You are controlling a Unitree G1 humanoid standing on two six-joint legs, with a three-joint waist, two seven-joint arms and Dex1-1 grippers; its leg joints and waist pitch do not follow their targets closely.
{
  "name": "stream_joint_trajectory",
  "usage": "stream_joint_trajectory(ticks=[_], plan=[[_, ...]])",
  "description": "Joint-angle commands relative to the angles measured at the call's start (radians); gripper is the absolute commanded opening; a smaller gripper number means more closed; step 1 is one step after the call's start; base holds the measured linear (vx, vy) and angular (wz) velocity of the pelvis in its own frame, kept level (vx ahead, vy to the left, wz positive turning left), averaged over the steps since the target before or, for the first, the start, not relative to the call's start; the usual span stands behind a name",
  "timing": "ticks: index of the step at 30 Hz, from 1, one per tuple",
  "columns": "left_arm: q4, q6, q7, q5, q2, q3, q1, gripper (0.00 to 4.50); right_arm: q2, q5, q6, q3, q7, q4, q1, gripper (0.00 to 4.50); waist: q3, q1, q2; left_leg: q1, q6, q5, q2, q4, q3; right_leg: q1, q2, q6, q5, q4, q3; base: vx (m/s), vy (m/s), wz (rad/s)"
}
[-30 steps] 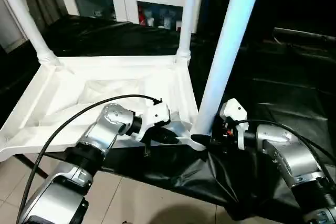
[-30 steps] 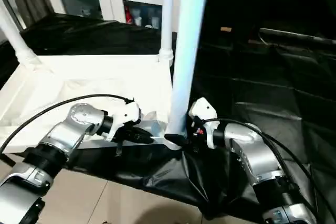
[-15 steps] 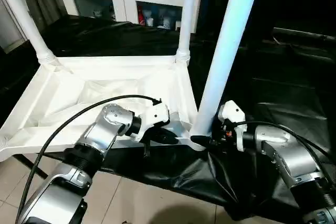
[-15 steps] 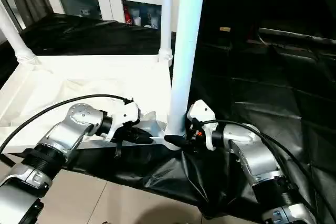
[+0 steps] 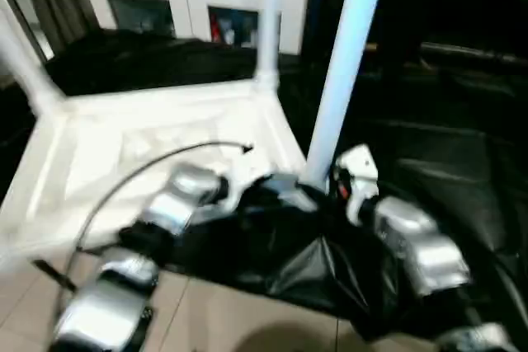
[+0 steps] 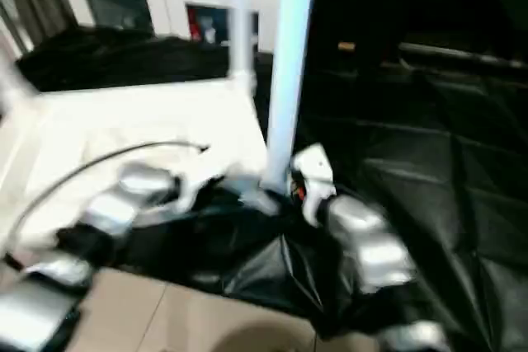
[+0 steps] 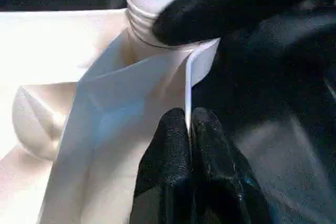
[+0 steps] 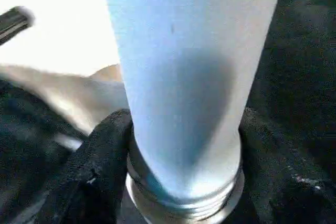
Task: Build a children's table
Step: Rotate leg to tighten
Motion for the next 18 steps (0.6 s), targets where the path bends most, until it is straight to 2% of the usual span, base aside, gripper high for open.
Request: stream_joint_trajectory(ticks=[1,2,3,4,5,6,7,10,11,14,15,18], plan=[[0.048,0.014,0.099,0.003,-0.039,0.022,-0.029,0.00,0.050,-0.018,0.031,-0.029,-0.132,0.048,-0.004,2.65,-0.065,0.001,-0.003,-0.008,0.043,-0.129,0.014,-0.068,-0.001,0.059,-0.074,-0.148,-0.306,-0.075,0.051,0.000,0.000,0.00],[0.078,0.025,0.159,0.009,-0.071,0.027,-0.053,0.00,0.093,-0.025,0.019,-0.035,-0.200,0.065,-0.016,2.65,-0.066,0.002,-0.004,-0.009,0.043,-0.121,0.011,-0.066,-0.001,0.061,-0.075,-0.145,-0.306,-0.077,0.051,0.000,0.000,0.00],[0.078,0.025,0.159,0.009,-0.071,0.027,-0.053,0.00,0.093,-0.025,0.019,-0.035,-0.200,0.065,-0.016,2.65,-0.067,0.000,0.000,-0.010,0.043,-0.116,0.010,-0.065,0.001,0.057,-0.076,-0.148,-0.299,-0.075,0.053,0.000,0.000,0.00],[0.104,0.028,0.212,0.018,-0.102,0.026,-0.076,0.00,0.125,-0.049,-0.010,-0.024,-0.256,0.087,-0.029,2.65,-0.068,0.003,-0.003,-0.007,0.041,-0.112,0.011,-0.066,0.000,0.060,-0.075,-0.150,-0.291,-0.075,0.052,0.000,0.000,0.00],[0.120,0.029,0.243,0.024,-0.123,0.024,-0.089,0.00,0.146,-0.067,-0.033,-0.016,-0.290,0.104,-0.038,2.65,-0.066,0.002,0.000,-0.007,0.039,-0.111,0.012,-0.066,0.000,0.057,-0.074,-0.153,-0.284,-0.076,0.053,0.000,0.000,0.00],[0.136,0.023,0.255,0.028,-0.141,0.023,-0.100,0.00,0.165,-0.069,-0.046,-0.016,-0.302,0.117,-0.044,2.65,-0.067,0.002,0.003,-0.006,0.038,-0.120,0.011,-0.066,0.000,0.057,-0.075,-0.155,-0.283,-0.076,0.052,0.000,0.000,0.00],[0.146,0.018,0.258,0.030,-0.151,0.024,-0.106,0.00,0.177,-0.068,-0.051,-0.017,-0.305,0.124,-0.048,2.65,-0.067,0.002,0.001,-0.006,0.039,-0.118,0.012,-0.067,0.000,0.058,-0.074,-0.156,-0.272,-0.075,0.053,0.000,0.000,0.00],[0.154,0.001,0.238,0.036,-0.160,0.015,-0.107,0.00,0.172,-0.064,-0.075,-0.001,-0.249,0.106,-0.044,2.65,-0.068,0.003,0.003,-0.008,0.060,-0.115,0.011,-0.066,0.000,0.062,-0.075,-0.169,-0.225,-0.071,0.053,0.000,0.000,0.00],[0.153,-0.002,0.232,0.036,-0.159,0.012,-0.105,0.00,0.168,-0.061,-0.081,0.003,-0.233,0.100,-0.043,3.21,-0.069,0.004,0.001,-0.010,0.067,-0.110,0.011,-0.065,0.000,0.065,-0.076,-0.173,-0.213,-0.069,0.053,0.000,0.000,0.00],[0.149,-0.013,0.196,0.035,-0.147,0.004,-0.098,0.00,0.149,-0.045,-0.102,-0.001,-0.187,0.073,-0.038,3.35,-0.068,0.006,0.002,-0.011,0.076,-0.110,0.012,-0.066,0.000,0.066,-0.077,-0.176,-0.218,-0.070,0.052,0.000,0.000,0.00],[0.144,-0.021,0.173,0.033,-0.136,0.001,-0.093,0.00,0.133,-0.040,-0.107,-0.003,-0.164,0.062,-0.037,3.52,-0.067,0.005,0.000,-0.013,0.083,-0.119,0.011,-0.066,-0.001,0.068,-0.078,-0.170,-0.235,-0.072,0.051,0.000,0.000,0.00],[0.142,-0.033,0.113,0.033,-0.105,-0.008,-0.087,0.00,0.085,-0.002,-0.088,-0.010,-0.058,0.036,-0.038,3.78,-0.068,0.004,0.000,-0.016,0.095,-0.111,0.013,-0.065,-0.002,0.070,-0.078,-0.170,-0.230,-0.070,0.052,0.000,0.000,0.00]])
